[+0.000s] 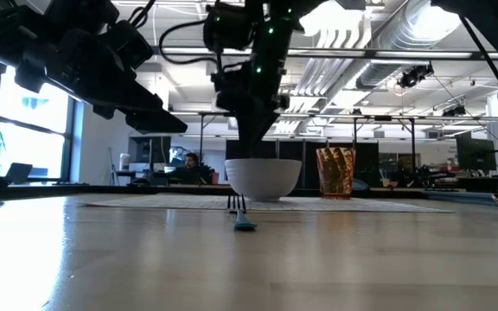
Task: Pick & Place Utensil
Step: Put the green spoon into the white bowl on the gray mat
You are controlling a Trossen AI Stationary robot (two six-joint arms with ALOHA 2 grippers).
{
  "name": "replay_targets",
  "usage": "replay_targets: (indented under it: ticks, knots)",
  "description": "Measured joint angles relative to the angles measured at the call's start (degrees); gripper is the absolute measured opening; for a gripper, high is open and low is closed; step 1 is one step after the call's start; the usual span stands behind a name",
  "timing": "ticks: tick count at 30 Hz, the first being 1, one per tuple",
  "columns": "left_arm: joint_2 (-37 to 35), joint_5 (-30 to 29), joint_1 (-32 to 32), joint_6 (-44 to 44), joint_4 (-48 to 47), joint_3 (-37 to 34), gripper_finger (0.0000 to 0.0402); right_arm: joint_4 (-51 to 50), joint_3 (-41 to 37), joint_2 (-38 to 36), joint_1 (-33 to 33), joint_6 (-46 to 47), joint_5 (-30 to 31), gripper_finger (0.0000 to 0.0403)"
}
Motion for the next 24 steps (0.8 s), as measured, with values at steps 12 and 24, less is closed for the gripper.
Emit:
replay_targets:
  ticks: [12, 24]
  knots:
    - [0.00, 0.02, -0.02, 0.00, -0.86, 0.00, 0.0399, -15.92, 0.09, -6.53, 8.11, 9.08, -3.46, 0.0170]
    - [-0.02, 0.02, -0.02, 0.00, -1.32, 0.02, 0.0399, -24.06, -7.86, -7.17, 22.02, 18.94, -13.30, 0.0172]
